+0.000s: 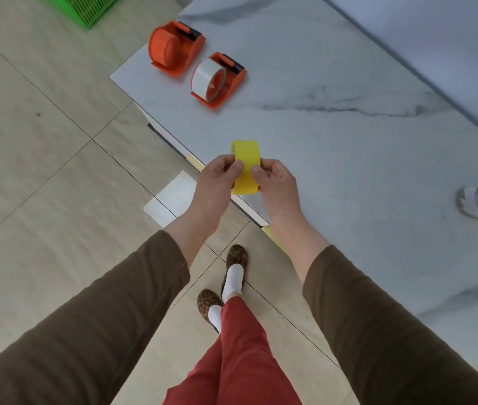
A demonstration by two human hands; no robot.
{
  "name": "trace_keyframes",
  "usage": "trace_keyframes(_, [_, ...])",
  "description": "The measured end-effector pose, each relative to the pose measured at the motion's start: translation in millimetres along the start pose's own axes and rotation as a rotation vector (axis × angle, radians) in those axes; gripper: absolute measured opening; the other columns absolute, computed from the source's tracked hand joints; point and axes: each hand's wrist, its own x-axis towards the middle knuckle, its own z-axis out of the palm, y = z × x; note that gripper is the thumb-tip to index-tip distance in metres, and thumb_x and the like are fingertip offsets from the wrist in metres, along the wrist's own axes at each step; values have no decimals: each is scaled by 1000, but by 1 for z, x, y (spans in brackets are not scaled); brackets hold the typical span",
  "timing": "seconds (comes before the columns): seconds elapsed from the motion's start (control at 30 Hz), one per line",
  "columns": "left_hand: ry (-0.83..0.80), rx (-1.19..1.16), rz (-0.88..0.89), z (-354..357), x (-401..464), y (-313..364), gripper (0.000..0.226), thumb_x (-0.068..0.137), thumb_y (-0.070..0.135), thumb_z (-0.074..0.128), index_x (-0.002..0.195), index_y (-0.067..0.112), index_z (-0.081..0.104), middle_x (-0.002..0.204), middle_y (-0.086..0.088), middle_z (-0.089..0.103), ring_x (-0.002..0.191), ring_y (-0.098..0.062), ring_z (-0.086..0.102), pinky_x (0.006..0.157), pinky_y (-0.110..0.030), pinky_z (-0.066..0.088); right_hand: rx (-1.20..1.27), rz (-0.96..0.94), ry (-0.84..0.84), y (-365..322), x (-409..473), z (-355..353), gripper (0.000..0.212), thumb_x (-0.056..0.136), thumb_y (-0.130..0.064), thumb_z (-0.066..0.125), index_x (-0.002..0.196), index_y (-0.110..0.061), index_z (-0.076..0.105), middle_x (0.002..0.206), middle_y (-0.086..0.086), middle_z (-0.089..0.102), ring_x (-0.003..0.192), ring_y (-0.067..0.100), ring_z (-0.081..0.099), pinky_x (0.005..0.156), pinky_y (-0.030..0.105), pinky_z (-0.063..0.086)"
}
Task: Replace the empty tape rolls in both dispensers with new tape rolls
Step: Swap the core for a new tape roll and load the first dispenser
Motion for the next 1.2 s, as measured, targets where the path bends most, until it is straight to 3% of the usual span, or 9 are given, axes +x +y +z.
trace_keyframes(0.13, [13, 5, -8, -18, 28, 17, 26, 108, 11, 54, 125, -5, 65, 108, -16, 66, 98, -27, 58, 92, -41, 47, 14, 17, -2, -12, 25, 28, 10, 97, -13, 63, 98, -22, 68, 93, -1, 72, 88, 15, 66, 82, 33, 51])
trace_keyframes(0.3, [28, -23, 3, -38, 65, 48, 18, 107, 11, 54, 117, 4, 68, 105, -14, 65, 99, -27, 56, 93, -40, 45, 29, 7, 9, -40, 54, 65, 9, 96, -13, 63, 98, -19, 69, 90, -2, 71, 84, 13, 65, 79, 29, 50])
trace_keyframes(0.43, [41, -30, 10, -61, 90, 70, 23, 107, 13, 55, 123, 2, 68, 106, -12, 65, 100, -26, 55, 94, -39, 45, 26, -2, 14, -63, 72, 97, 6, 95, -13, 63, 96, -17, 67, 88, -2, 69, 82, 13, 63, 78, 30, 49])
trace_keyframes(0.6, [-22, -22, 34, -101, 122, 94, 21, 106, 11, 55, 120, 1, 68, 106, -13, 64, 100, -27, 53, 94, -40, 43, 73, 32, 55, -84, 90, 144, 10, 98, -16, 61, 87, -16, 63, 89, 6, 63, 85, 20, 58, 82, 38, 47])
trace_keyframes(0.7, [-80, -5, 29, -129, 138, 107, 26, 106, 9, 55, 124, -5, 66, 108, -13, 65, 102, -25, 55, 97, -40, 44, 92, 46, 75, -94, 96, 176, 17, 99, -25, 62, 83, -19, 61, 89, 7, 61, 85, 21, 56, 81, 38, 45])
trace_keyframes(0.77, [-125, -3, 24, -149, 147, 116, 22, 106, 7, 54, 121, 0, 68, 109, -10, 68, 102, -23, 59, 98, -36, 45, 100, 49, 90, -99, 99, 198, 17, 99, -27, 62, 84, -19, 62, 90, 8, 60, 85, 21, 55, 81, 38, 44])
trace_keyframes(0.87, [-192, 22, 16, -175, 158, 131, 19, 105, 6, 54, 113, 9, 70, 108, -8, 70, 101, -21, 61, 100, -35, 47, 123, 19, 130, -103, 100, 226, 15, 100, -23, 62, 85, -20, 63, 89, 6, 59, 84, 18, 53, 79, 34, 42])
trace_keyframes(1.0, [-247, 75, 6, -198, 177, 149, 21, 104, 7, 55, 117, -1, 69, 106, -10, 69, 99, -22, 60, 98, -35, 46, 148, -33, 152, -102, 100, 248, 10, 99, -22, 61, 89, -23, 65, 82, -10, 65, 77, 6, 58, 73, 17, 45])
trace_keyframes(1.2, [-327, 145, 51, -200, 206, 171, 26, 108, 15, 56, 115, -8, 65, 104, -12, 62, 98, -21, 54, 95, -35, 43, 176, -74, 177, -105, 112, 260, 10, 101, -20, 60, 106, -22, 68, 104, -2, 73, 98, 12, 65, 94, 29, 51])
